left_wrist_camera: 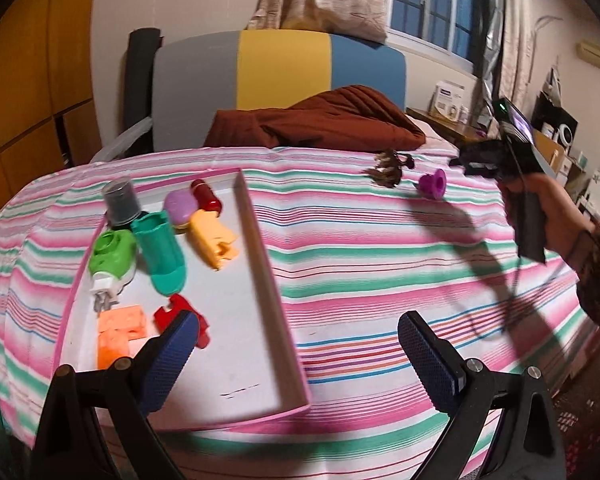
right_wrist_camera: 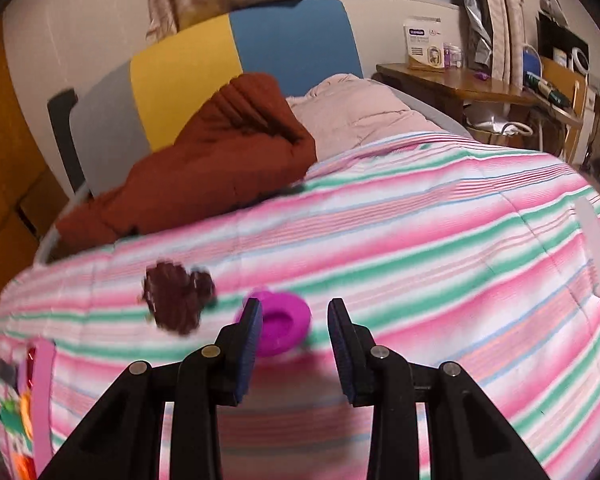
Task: Organize rigid objects
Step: 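Move the right gripper to the purple ring cup and grasp it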
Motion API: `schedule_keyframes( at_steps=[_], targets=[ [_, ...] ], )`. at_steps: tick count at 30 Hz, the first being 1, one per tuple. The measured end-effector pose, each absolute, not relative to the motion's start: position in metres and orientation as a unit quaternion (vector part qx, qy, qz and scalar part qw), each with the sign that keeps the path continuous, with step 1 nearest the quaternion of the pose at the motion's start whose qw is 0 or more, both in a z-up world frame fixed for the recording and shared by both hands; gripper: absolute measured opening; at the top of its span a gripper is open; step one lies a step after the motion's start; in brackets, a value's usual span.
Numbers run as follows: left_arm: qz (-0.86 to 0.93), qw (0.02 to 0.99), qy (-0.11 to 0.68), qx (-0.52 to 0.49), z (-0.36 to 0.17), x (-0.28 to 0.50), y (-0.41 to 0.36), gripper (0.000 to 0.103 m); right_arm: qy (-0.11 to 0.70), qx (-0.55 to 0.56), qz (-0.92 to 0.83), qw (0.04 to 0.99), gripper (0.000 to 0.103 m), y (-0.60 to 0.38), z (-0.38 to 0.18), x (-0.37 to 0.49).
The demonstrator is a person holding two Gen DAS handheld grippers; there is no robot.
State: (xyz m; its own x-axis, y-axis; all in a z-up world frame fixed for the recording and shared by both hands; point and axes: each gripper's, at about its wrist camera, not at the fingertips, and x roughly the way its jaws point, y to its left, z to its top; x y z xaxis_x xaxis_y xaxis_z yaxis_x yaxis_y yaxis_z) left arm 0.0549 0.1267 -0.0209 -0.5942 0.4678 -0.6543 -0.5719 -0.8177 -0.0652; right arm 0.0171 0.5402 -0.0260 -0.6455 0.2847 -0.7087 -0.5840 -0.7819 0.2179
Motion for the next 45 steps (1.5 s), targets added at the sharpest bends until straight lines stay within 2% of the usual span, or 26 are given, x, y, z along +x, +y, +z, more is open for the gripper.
schedule_keyframes(
  at_steps=[8,14,19,22,25,29,34,40,41,42,45],
  targets=[
    [0.887,0.293,0.092,-0.345,-0.025,0.061,0.137,0.100,0.235,-0.368,0.873,0.219,0.036,0.551,-0.042,-0.015],
    [0.884,0.298,0.083,-0.351,-0.028,0.061,0.139,0.100,0.268,-0.375,0.859,0.223,0.037,0.558,-0.041,0.011],
    [0.884,0.304,0.081,-0.346,-0.026,0.065,0.136,0.100,0.283,-0.424,0.821,0.257,0.038,0.565,-0.049,0.036],
    [0.886,0.302,0.073,-0.345,-0.024,0.065,0.132,0.100,0.304,-0.408,0.818,0.270,0.038,0.573,-0.045,0.052],
    [0.887,0.298,0.067,-0.345,-0.023,0.064,0.129,0.100,0.280,-0.380,0.835,0.282,0.038,0.570,-0.030,0.061],
    [0.887,0.294,0.059,-0.352,-0.025,0.061,0.128,0.100,0.219,-0.369,0.865,0.259,0.043,0.550,-0.015,0.054],
    [0.883,0.299,0.062,-0.356,-0.026,0.059,0.135,0.100,0.162,-0.412,0.863,0.244,0.044,0.529,-0.033,0.030],
    [0.881,0.309,0.074,-0.350,-0.020,0.051,0.157,0.100,0.171,-0.422,0.861,0.227,0.044,0.533,-0.055,0.020],
    [0.881,0.311,0.077,-0.348,-0.018,0.050,0.163,0.100,0.176,-0.421,0.861,0.224,0.042,0.534,-0.058,0.019],
    [0.881,0.314,0.080,-0.345,-0.015,0.046,0.171,0.100,0.179,-0.422,0.860,0.223,0.035,0.536,-0.061,0.018],
    [0.882,0.320,0.088,-0.334,-0.008,0.035,0.198,0.102,0.171,-0.428,0.860,0.220,0.033,0.535,-0.067,0.012]
  ],
)
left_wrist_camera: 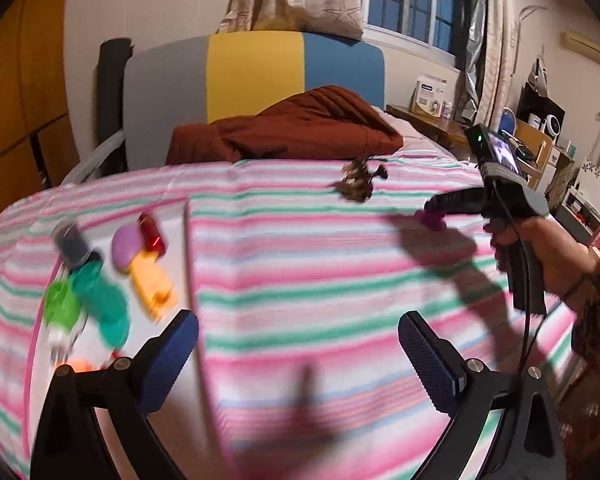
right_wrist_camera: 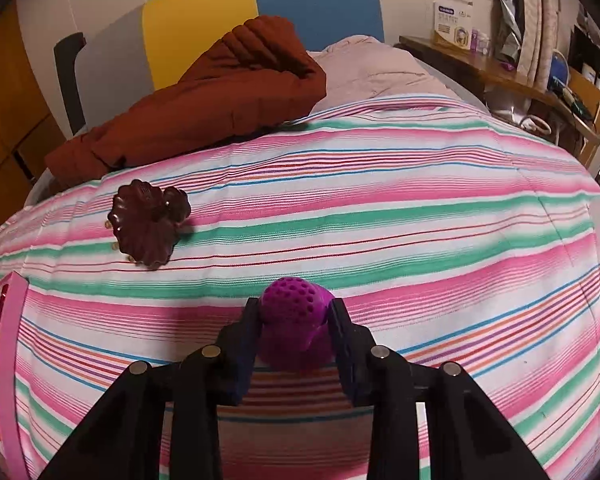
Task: Organize rigid objects
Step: 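Move the right gripper to the purple ring cup and grasp it, then move the left gripper to the brown flower-shaped figure while the right holds the purple cup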
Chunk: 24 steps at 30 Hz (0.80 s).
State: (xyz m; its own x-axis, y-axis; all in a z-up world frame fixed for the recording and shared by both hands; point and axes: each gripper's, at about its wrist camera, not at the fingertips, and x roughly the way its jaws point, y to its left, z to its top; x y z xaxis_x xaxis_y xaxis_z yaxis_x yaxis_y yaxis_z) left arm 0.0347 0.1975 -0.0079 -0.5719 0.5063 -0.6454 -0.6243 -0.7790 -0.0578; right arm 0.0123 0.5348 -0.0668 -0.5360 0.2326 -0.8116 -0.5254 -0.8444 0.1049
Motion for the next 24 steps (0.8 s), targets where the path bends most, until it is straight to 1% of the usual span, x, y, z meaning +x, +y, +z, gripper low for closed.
schedule_keyframes(
  at_steps=[2,4,8,11,13,16,18,22,24],
  targets=[
    [0.883,0.323,0.095,-0.327,-0.003,0.025,0.221,0.102,0.169,-0.435,0.856,0.222,0.033,0.534,-0.066,0.011],
    [0.883,0.329,0.100,-0.320,0.003,0.015,0.244,0.103,0.187,-0.441,0.848,0.227,0.033,0.535,-0.065,0.013],
    [0.884,0.333,0.147,-0.293,0.010,-0.005,0.301,0.103,0.211,-0.455,0.831,0.241,0.033,0.545,-0.063,0.018],
    [0.880,0.321,0.231,-0.263,0.008,-0.017,0.351,0.103,0.230,-0.458,0.823,0.244,0.033,0.553,-0.063,0.023],
    [0.872,0.320,0.297,-0.223,0.003,-0.021,0.383,0.103,0.243,-0.458,0.820,0.243,0.033,0.558,-0.063,0.025],
    [0.848,0.337,0.361,-0.195,-0.007,-0.027,0.417,0.103,0.259,-0.459,0.814,0.243,0.033,0.561,-0.061,0.028],
    [0.831,0.355,0.378,-0.204,-0.013,-0.036,0.432,0.102,0.268,-0.458,0.811,0.245,0.033,0.562,-0.061,0.030],
    [0.817,0.366,0.384,-0.226,-0.019,-0.056,0.456,0.098,0.285,-0.461,0.805,0.242,0.034,0.564,-0.062,0.031],
    [0.811,0.368,0.395,-0.225,-0.024,-0.064,0.466,0.092,0.291,-0.461,0.803,0.240,0.035,0.565,-0.063,0.031]
  ],
)
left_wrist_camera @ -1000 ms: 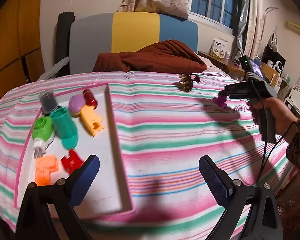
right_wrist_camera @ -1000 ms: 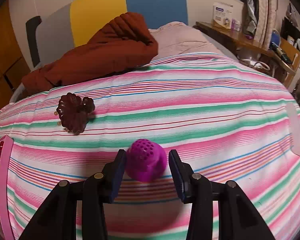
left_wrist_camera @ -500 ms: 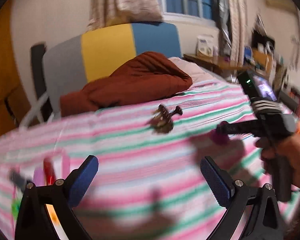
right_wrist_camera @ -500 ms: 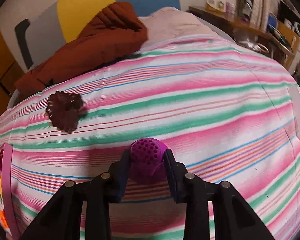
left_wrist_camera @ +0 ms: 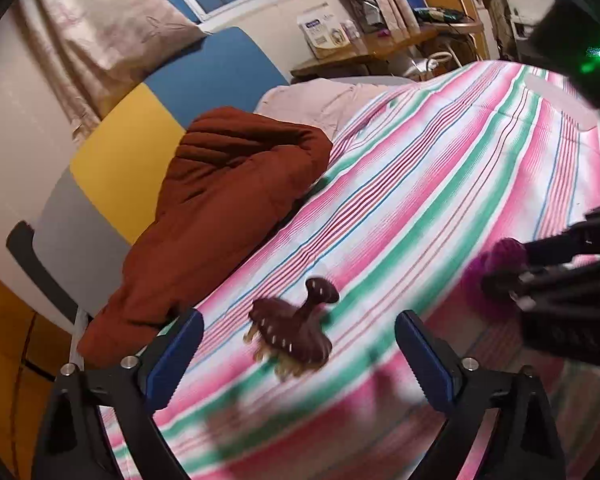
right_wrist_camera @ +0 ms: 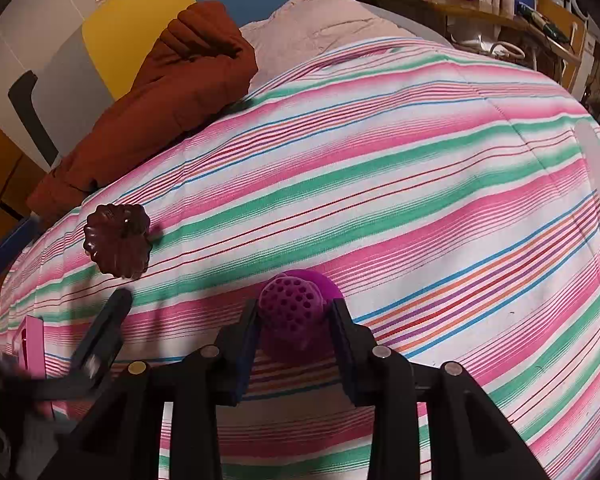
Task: Organize rigid objects
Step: 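Move the left gripper to the brown flower-shaped figure while the right holds the purple cup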
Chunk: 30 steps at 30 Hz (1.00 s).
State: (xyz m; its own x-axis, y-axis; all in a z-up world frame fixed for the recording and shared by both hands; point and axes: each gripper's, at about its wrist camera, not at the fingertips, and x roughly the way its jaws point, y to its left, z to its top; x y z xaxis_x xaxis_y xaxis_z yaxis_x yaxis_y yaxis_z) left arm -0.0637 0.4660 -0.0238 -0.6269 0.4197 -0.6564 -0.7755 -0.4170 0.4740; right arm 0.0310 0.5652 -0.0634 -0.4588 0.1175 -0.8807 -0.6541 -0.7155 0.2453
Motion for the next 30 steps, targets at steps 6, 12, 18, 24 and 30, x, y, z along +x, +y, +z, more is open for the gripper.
schedule_keyframes(
  at_steps=[6,12,18,24,30],
  targets=[
    [0.805,0.369,0.389,-0.251,-0.031,-0.088,0.466,0.037,0.292,-0.462,0.803,0.239,0.035,0.565,-0.064,0.030],
    [0.838,0.362,0.268,-0.308,-0.020,-0.121,0.421,0.032,0.295,-0.462,0.802,0.237,0.036,0.565,-0.065,0.030],
    [0.849,0.331,0.205,-0.357,-0.033,-0.147,0.385,0.032,0.293,-0.461,0.803,0.238,0.036,0.565,-0.064,0.032],
    [0.841,0.354,0.124,-0.390,-0.042,-0.144,0.359,0.049,0.302,-0.461,0.801,0.234,0.036,0.567,-0.067,0.032],
    [0.839,0.389,0.115,-0.362,-0.051,-0.110,0.360,0.069,0.302,-0.462,0.801,0.234,0.036,0.568,-0.068,0.030]
  ],
)
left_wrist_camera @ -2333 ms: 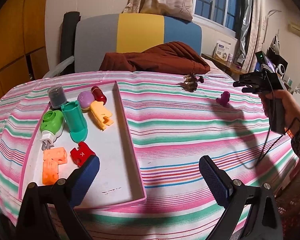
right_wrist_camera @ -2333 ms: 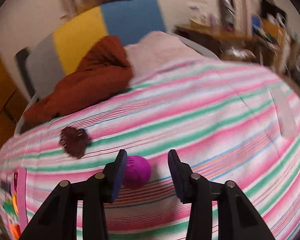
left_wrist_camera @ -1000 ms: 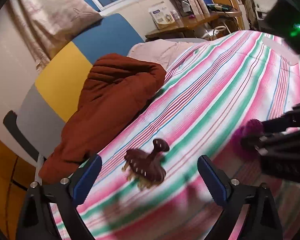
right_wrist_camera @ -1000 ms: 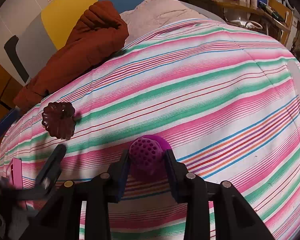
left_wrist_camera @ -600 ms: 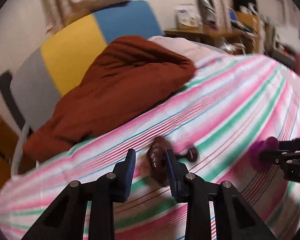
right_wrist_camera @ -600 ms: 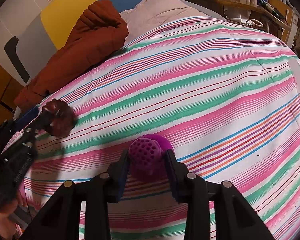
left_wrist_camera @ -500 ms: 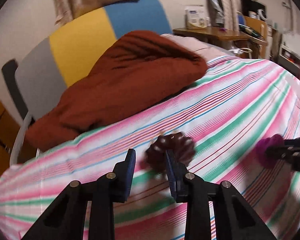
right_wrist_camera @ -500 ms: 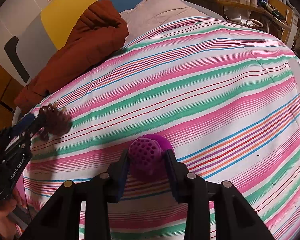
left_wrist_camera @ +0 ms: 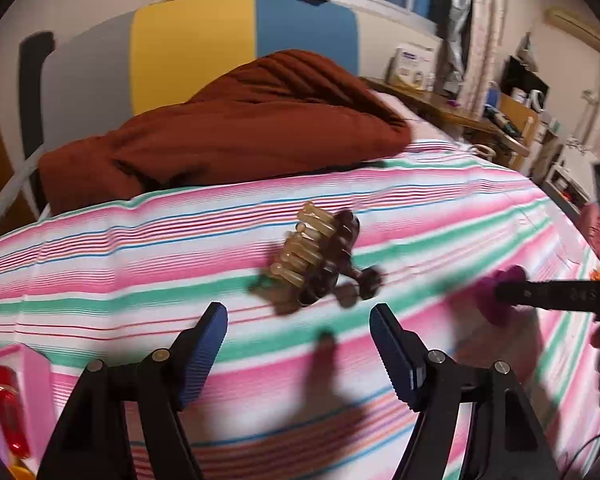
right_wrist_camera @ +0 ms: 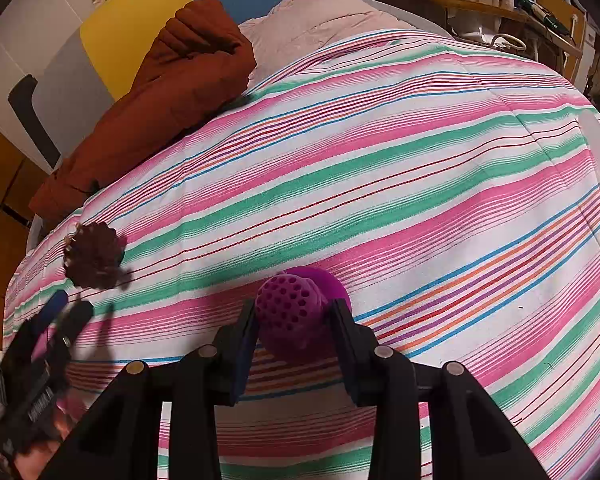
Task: Organize rigid objects
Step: 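Move the left gripper to the brown flower-shaped figure while the right holds the purple cup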
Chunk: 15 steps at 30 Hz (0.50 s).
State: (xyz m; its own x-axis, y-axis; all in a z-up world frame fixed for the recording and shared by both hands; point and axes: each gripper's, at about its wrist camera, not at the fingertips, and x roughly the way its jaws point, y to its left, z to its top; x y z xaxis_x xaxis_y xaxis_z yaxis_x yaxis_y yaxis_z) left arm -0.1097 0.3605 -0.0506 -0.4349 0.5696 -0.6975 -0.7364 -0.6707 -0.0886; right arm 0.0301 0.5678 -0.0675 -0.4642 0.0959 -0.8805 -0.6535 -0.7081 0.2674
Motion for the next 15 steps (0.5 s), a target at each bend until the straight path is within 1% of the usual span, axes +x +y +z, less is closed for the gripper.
schedule_keyframes(
  at_steps=[1,2,4,6,8,12,13,14,15],
  targets=[
    [0.840,0.395,0.118,-0.352,-0.048,-0.104,0.365,0.059,0.301,-0.462,0.801,0.233,0.036,0.568,-0.068,0.030],
    [0.842,0.399,0.128,-0.341,-0.046,-0.098,0.371,0.055,0.301,-0.462,0.801,0.233,0.036,0.568,-0.068,0.030],
    [0.844,0.400,0.167,-0.318,-0.044,-0.088,0.386,0.055,0.303,-0.461,0.801,0.233,0.036,0.569,-0.068,0.030],
    [0.845,0.394,0.226,-0.281,-0.042,-0.079,0.402,0.054,0.305,-0.461,0.801,0.232,0.036,0.569,-0.068,0.031],
    [0.842,0.399,0.254,-0.260,-0.037,-0.076,0.413,0.055,0.306,-0.461,0.800,0.232,0.036,0.570,-0.068,0.030],
    [0.828,0.375,0.304,-0.286,-0.040,-0.093,0.439,0.058,0.305,-0.462,0.800,0.232,0.036,0.569,-0.068,0.030],
    [0.826,0.372,0.299,-0.300,-0.041,-0.100,0.441,0.055,0.306,-0.462,0.800,0.232,0.036,0.568,-0.067,0.030],
    [0.824,0.371,0.286,-0.317,-0.043,-0.108,0.442,0.041,0.307,-0.461,0.800,0.232,0.036,0.568,-0.067,0.030],
    [0.825,0.368,0.266,-0.337,-0.044,-0.117,0.439,0.038,0.307,-0.461,0.800,0.231,0.036,0.568,-0.067,0.032]
  ],
)
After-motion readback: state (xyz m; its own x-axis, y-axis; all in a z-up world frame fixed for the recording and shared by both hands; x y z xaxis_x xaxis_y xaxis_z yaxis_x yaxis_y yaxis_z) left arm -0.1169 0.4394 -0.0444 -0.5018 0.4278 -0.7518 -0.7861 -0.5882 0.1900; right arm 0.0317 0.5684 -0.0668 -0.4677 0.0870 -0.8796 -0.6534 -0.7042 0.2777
